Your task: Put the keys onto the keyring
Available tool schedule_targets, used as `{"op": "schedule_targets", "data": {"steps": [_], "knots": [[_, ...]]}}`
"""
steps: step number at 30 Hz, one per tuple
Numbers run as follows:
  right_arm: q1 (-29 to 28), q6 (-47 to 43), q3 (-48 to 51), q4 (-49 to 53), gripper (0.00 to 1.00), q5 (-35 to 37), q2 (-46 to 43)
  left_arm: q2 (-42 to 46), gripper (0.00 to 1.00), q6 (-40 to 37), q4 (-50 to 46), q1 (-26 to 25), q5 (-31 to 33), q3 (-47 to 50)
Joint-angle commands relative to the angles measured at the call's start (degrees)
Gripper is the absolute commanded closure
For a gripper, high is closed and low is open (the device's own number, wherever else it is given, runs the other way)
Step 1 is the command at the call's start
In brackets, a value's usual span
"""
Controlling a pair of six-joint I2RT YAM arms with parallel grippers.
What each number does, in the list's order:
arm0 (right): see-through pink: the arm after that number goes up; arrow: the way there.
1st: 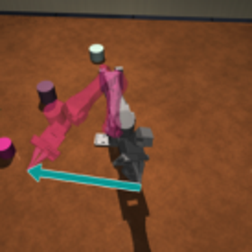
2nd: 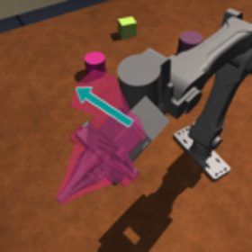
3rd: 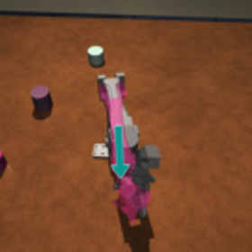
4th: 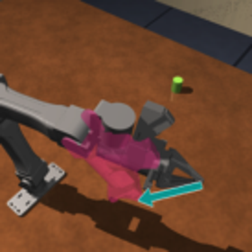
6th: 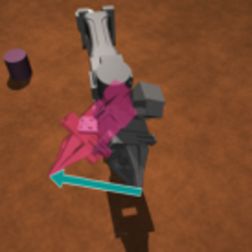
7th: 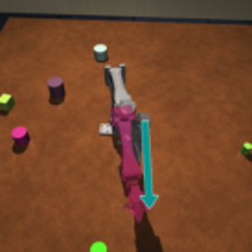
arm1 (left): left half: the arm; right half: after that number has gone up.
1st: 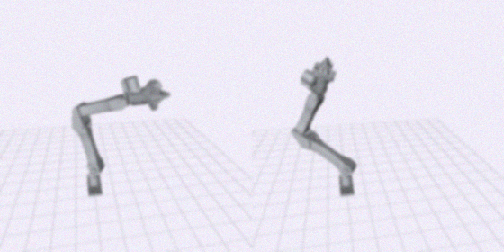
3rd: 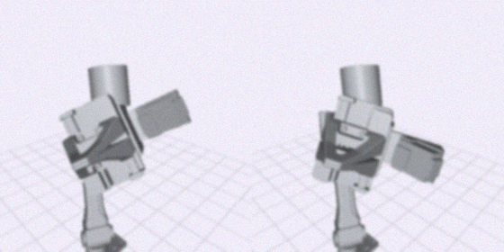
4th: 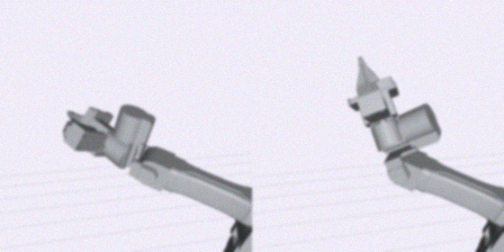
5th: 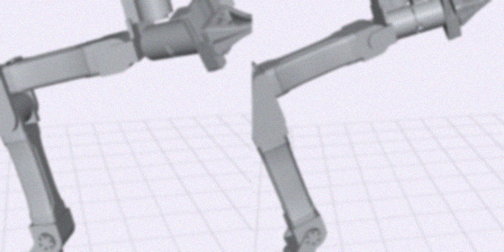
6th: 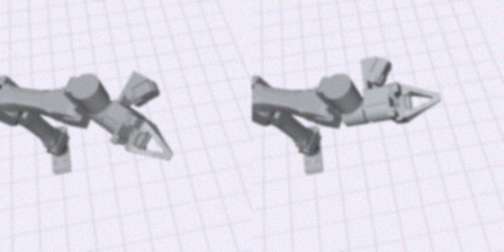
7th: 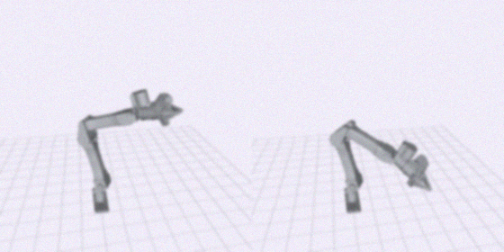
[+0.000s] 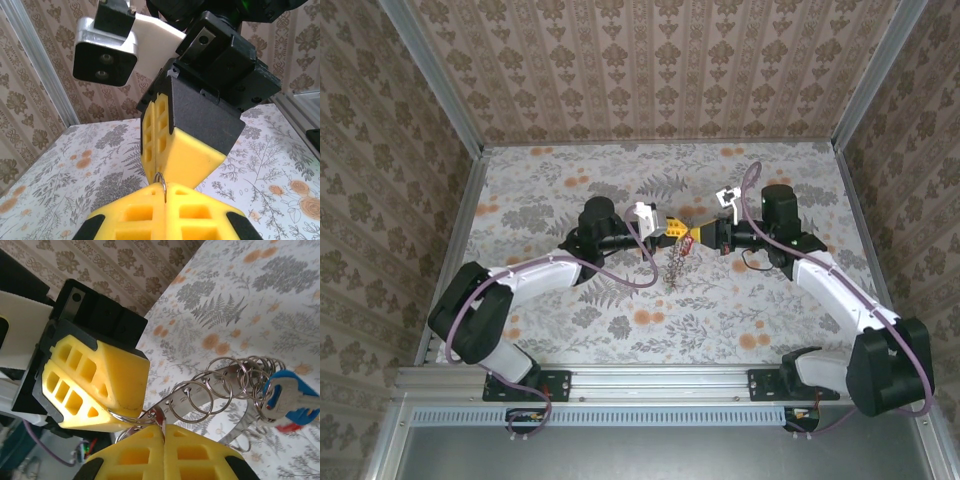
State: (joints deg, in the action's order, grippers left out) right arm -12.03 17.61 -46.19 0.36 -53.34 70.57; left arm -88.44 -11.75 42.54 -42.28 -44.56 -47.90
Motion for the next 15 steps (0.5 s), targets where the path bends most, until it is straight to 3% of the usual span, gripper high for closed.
{"op": "schedule_targets", "data": {"steps": [1, 8, 15], "knots": [[0.7, 5.9, -0.9, -1.9, 0.91, 0.2, 2.1, 0.5, 1.0, 2.1, 9.2, -0.7, -3.3, -0.3], [1.4, 2.2, -2.6, 5.8, 0.82, 8.3, 1.3, 1.0, 1.0, 2.4, 9.6, -0.5, -3.3, 0.2], [1.3, 1.4, -5.5, 9.1, 0.77, 5.8, 1.4, 0.7, 1.0, 2.9, 9.5, -0.4, -3.9, -0.2]]}}
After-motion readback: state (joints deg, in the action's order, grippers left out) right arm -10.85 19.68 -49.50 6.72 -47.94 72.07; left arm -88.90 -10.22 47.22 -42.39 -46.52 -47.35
